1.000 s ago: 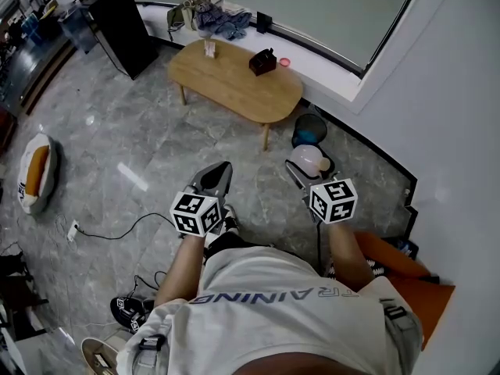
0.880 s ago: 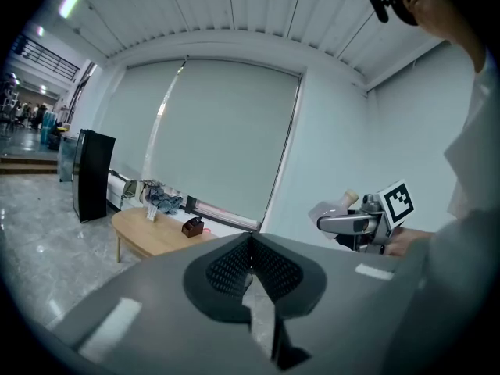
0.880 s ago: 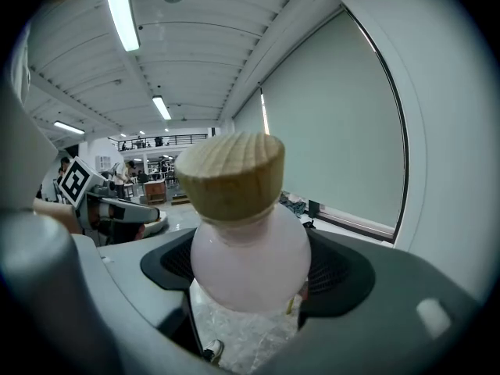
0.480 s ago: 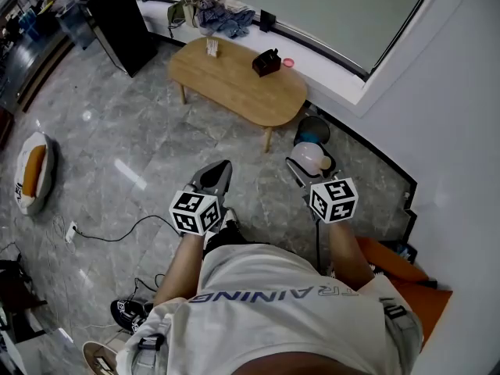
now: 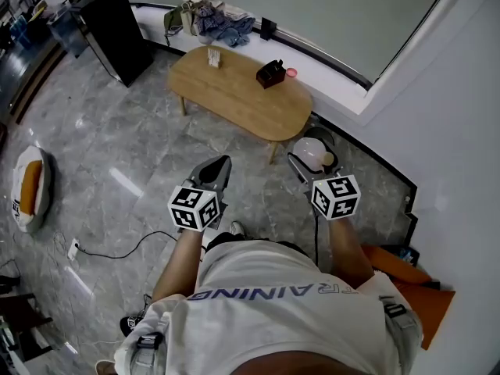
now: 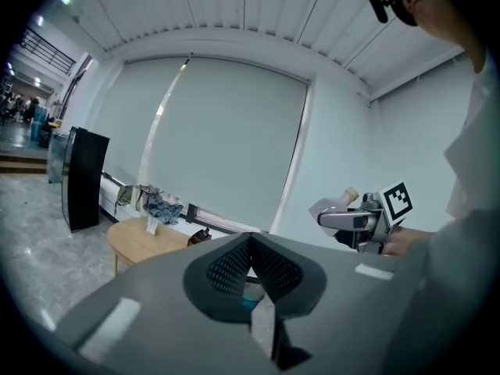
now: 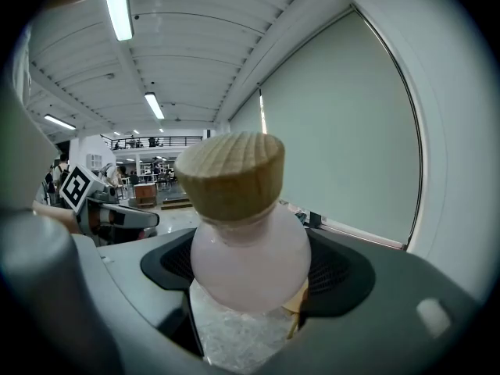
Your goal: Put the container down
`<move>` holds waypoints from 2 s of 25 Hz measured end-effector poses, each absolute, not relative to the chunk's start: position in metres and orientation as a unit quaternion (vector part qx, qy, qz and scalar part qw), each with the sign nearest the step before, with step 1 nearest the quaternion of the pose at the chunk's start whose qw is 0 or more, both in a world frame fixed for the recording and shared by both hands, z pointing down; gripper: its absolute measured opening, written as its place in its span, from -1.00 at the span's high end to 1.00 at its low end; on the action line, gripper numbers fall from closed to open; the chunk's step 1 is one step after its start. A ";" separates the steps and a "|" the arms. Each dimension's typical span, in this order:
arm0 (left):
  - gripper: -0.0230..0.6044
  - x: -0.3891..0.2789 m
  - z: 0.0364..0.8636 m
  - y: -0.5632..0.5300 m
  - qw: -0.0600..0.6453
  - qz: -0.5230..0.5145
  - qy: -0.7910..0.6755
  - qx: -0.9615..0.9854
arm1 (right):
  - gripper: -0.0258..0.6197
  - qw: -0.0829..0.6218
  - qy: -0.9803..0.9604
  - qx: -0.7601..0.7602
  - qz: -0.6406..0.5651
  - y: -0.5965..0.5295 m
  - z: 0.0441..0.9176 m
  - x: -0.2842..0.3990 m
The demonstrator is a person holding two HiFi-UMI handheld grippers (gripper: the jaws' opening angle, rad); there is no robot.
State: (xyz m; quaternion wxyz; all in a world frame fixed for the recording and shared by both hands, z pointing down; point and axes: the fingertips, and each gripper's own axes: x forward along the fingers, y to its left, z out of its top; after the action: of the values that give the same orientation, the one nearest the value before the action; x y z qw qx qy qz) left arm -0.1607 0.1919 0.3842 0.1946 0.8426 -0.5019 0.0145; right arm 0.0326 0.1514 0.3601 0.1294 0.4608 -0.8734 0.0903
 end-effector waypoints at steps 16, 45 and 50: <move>0.93 -0.238 0.397 0.133 0.210 -0.008 -0.515 0.831 | -0.36 0.150 -0.879 0.446 0.080 0.081 0.365 -0.041; 0.93 -0.081 0.395 -0.184 0.185 0.075 -0.478 0.855 | -0.36 0.131 -0.848 0.498 0.124 -0.223 0.403 0.128; 0.93 -0.053 0.412 -0.216 0.202 0.100 -0.449 0.865 | -0.36 0.138 -0.831 0.515 0.158 -0.236 0.429 0.153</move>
State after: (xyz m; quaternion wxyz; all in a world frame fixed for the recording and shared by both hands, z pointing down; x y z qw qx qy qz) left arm -0.0534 -0.2162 0.4116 0.2020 0.8647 -0.4488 0.0998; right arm 0.1531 -0.2364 0.4288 0.1381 0.5150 -0.8310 0.1583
